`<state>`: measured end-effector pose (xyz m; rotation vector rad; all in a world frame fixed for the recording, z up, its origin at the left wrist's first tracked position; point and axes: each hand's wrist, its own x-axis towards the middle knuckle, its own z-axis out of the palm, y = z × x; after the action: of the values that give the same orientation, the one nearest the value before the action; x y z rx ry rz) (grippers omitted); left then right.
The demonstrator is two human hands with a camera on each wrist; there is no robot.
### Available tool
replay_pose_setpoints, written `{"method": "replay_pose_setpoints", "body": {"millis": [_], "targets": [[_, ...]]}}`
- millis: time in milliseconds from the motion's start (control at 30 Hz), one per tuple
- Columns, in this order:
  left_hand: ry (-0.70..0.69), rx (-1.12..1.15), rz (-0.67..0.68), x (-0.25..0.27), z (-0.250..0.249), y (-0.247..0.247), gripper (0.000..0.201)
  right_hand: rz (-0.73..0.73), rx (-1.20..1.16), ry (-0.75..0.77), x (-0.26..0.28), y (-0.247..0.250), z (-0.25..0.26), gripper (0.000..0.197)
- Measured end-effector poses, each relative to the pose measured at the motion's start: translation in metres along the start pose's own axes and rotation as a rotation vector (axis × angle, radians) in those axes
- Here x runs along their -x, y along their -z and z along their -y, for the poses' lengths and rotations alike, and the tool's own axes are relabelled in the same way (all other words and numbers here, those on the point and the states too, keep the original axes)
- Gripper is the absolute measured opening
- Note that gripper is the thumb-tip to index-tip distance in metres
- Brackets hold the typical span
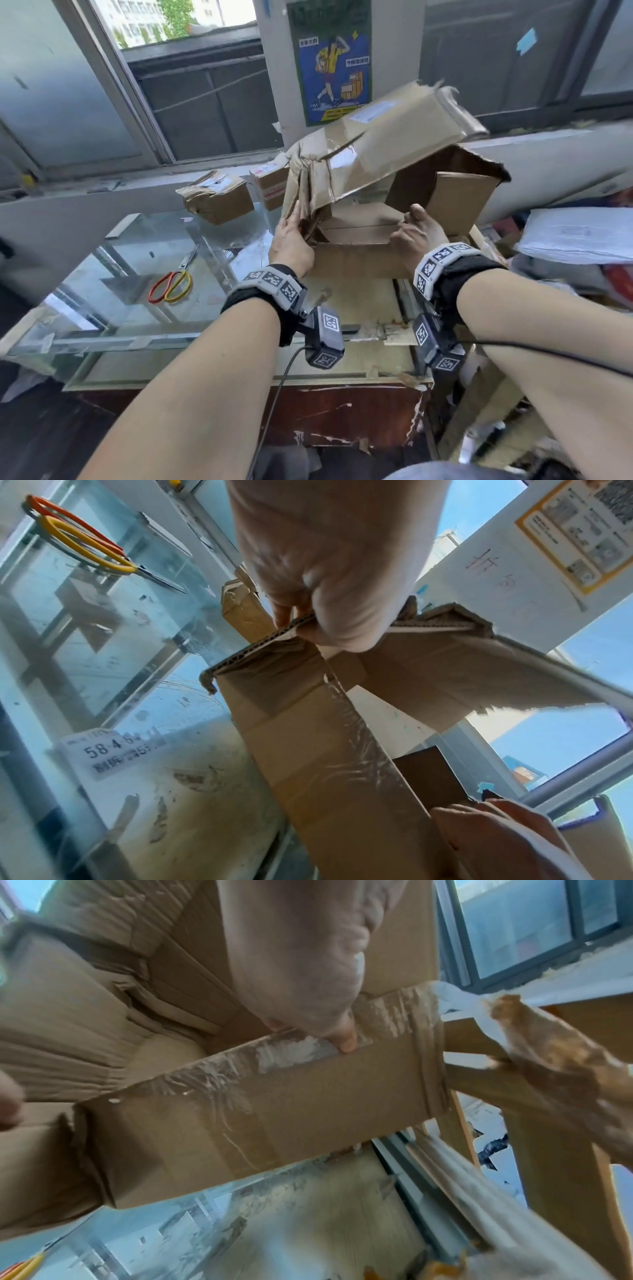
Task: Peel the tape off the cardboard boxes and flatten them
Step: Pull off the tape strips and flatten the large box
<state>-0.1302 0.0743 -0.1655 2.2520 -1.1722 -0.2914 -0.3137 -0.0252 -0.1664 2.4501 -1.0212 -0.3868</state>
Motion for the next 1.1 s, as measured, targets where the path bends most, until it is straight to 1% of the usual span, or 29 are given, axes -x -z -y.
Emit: {"method": "replay_pose_setpoints", "body": {"millis": [33, 67, 133, 167, 233, 300, 367, 467, 600, 667, 767, 800, 867, 967, 1067, 1100], "targets": [[0.012, -0.012, -0.007, 0.0, -0.003, 0.0, 0.083, -0.001, 0.014, 0.013, -0.002, 0.001, -0.004, 0.031], [0.017, -0.02, -0.009, 0.0, -0.004, -0.001, 0.082, 0.06, 0.037, -0.01, 0.0, 0.005, -0.006, 0.032], [0.013, -0.031, -0.002, 0.0, -0.006, -0.001, 0.084, 0.13, 0.035, -0.038, 0.002, 0.01, -0.007, 0.033], [-0.005, -0.05, -0.002, 0.001, -0.006, -0.002, 0.086, 0.137, 0.044, -0.073, 0.002, 0.012, -0.007, 0.034], [-0.061, -0.088, -0.002, 0.001, -0.006, -0.004, 0.09, 0.03, -0.01, -0.125, 0.007, 0.014, -0.01, 0.032], [-0.079, -0.115, -0.019, -0.001, -0.004, -0.005, 0.092, -0.084, -0.044, -0.171, 0.01, 0.016, -0.014, 0.028], [-0.046, -0.127, -0.05, -0.008, 0.003, 0.002, 0.094, -0.131, -0.129, -0.253, 0.017, 0.017, -0.018, 0.03], [-0.007, -0.116, -0.12, -0.024, 0.02, 0.024, 0.089, -0.189, -0.324, -0.394, 0.021, 0.021, -0.026, 0.031], [-0.027, -0.147, -0.21, -0.033, 0.044, 0.052, 0.087, -0.277, -0.51, -0.447, 0.007, 0.023, -0.011, 0.013], [-0.074, -0.219, -0.238, -0.032, 0.053, 0.063, 0.088, -0.303, -0.641, -0.508, 0.002, 0.022, 0.005, 0.013], [-0.177, -0.348, -0.252, -0.03, 0.071, 0.076, 0.086, -0.254, -0.804, -0.522, -0.002, 0.015, 0.035, 0.019], [-0.197, -0.379, -0.24, -0.03, 0.077, 0.077, 0.085, -0.236, -0.831, -0.52, -0.002, 0.012, 0.045, 0.021], [-0.222, -0.45, -0.172, -0.025, 0.088, 0.075, 0.085, -0.19, -0.889, -0.545, -0.004, 0.004, 0.061, 0.024], [-0.221, -0.58, -0.017, -0.014, 0.099, 0.067, 0.09, -0.122, -0.873, -0.59, -0.002, -0.006, 0.076, 0.028], [-0.192, -0.629, 0.036, -0.005, 0.109, 0.061, 0.092, -0.017, -0.773, -0.616, -0.003, -0.007, 0.076, 0.027], [-0.185, -0.622, 0.046, -0.004, 0.113, 0.061, 0.092, 0.041, -0.753, -0.625, -0.004, -0.007, 0.073, 0.027]]}}
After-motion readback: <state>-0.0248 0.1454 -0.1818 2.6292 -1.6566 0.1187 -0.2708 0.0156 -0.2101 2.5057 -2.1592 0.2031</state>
